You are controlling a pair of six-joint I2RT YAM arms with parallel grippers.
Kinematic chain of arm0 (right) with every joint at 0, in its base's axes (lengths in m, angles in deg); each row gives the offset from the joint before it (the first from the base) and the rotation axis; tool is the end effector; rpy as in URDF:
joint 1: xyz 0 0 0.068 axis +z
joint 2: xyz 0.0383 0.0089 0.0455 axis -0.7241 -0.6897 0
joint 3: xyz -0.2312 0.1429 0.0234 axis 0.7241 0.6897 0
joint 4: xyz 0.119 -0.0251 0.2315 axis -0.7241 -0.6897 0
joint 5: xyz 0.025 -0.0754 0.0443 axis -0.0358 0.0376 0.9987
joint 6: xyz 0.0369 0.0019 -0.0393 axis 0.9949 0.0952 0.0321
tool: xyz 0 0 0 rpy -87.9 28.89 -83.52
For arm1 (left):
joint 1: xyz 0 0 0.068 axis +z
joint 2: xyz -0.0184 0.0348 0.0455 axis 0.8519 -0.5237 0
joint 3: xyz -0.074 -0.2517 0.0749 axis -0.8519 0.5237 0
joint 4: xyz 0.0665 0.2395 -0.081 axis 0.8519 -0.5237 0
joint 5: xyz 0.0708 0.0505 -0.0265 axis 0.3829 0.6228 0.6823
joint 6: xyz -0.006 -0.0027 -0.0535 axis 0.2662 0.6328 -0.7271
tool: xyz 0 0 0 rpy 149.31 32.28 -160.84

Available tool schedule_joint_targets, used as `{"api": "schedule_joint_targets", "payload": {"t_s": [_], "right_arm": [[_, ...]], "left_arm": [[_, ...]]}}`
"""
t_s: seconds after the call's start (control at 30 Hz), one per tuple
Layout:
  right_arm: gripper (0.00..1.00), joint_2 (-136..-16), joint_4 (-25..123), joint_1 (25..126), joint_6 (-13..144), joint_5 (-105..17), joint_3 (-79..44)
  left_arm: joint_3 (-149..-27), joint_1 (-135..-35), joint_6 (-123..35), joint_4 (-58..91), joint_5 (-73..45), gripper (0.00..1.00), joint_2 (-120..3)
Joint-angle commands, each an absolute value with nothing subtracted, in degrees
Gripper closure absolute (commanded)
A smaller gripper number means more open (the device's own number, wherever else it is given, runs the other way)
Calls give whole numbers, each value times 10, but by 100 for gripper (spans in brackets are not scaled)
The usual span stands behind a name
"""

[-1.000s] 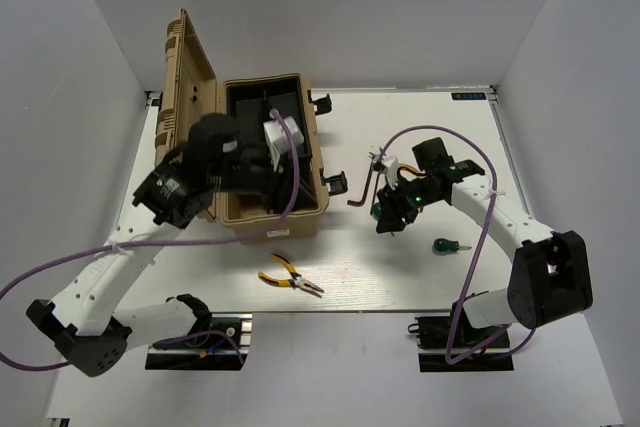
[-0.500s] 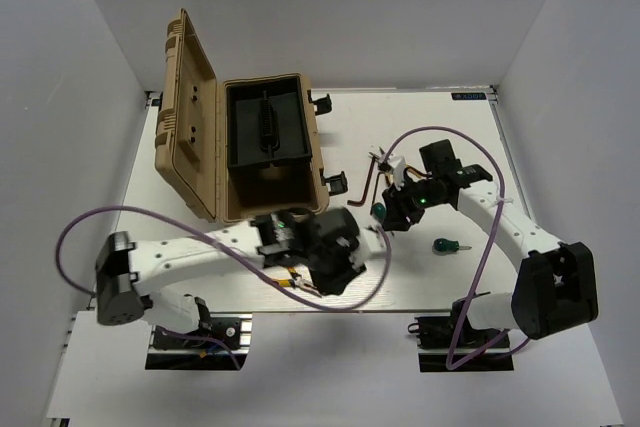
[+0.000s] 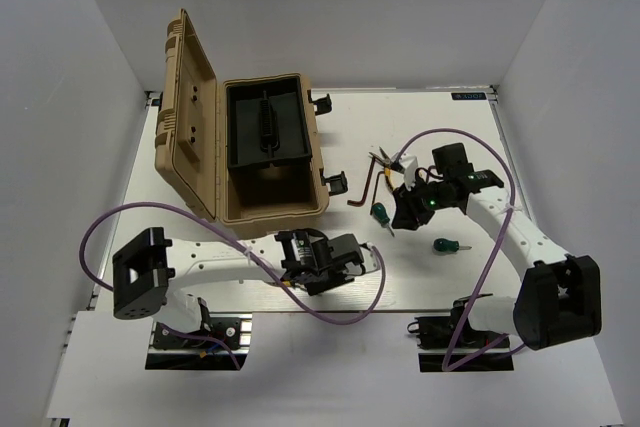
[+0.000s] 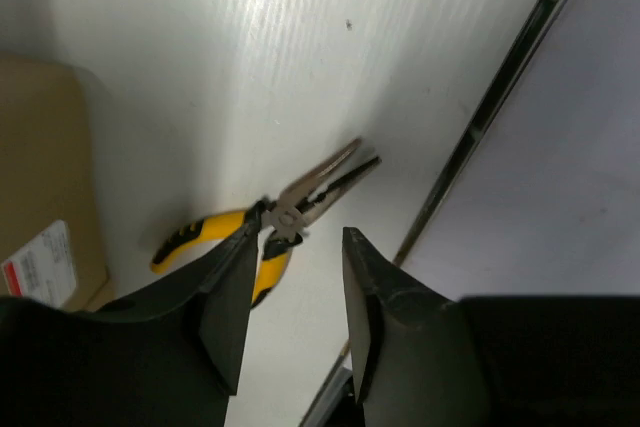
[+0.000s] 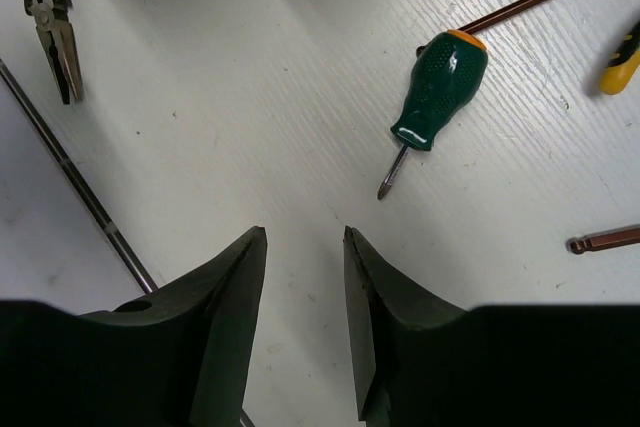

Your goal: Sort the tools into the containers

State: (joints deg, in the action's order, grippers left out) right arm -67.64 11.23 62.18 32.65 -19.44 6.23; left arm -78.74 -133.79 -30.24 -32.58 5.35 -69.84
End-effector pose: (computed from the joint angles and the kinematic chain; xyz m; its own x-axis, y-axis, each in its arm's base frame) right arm 0.2300 0.0849 0.2437 -0.5302 -0.5360 -0.6569 -0.8055 0.5604 0.1929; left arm 0.0794 -0.2766 0.2311 -0.2006 0.9247 -0.3235 0.9410 0.2737 0.1990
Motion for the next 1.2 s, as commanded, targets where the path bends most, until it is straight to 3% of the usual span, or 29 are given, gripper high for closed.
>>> {"api": "schedule_joint_targets", "payload": {"t_s": [0.0, 0.13, 0.3, 0.4, 0.47, 0.63, 0.97, 1.17], "right_arm": [[57, -657, 120, 613, 323, -183, 65], [57, -656, 123, 605, 327, -181, 67], [57, -658, 123, 594, 329, -172, 70], [57, -660, 122, 590, 329, -167, 73], [57, -661, 121, 584, 328, -165, 76], [57, -670, 123, 580, 327, -161, 75], [57, -672, 118, 572, 327, -155, 73], [57, -673, 118, 561, 327, -153, 75]], "left_arm": [[-750, -1336, -282, -281, 45, 48, -690], [-738, -1336, -282, -264, 33, 40, -690], [-738, -1336, -299, -287, 80, 39, -710], [-738, -1330, -341, -308, 144, 42, -682], [-744, -1330, -386, -330, 163, 52, -667], [-750, -1330, -521, -434, 249, 52, -667], [-728, -1313, -492, -375, 191, 44, -669], [-711, -1295, -485, -350, 142, 44, -669]]}}
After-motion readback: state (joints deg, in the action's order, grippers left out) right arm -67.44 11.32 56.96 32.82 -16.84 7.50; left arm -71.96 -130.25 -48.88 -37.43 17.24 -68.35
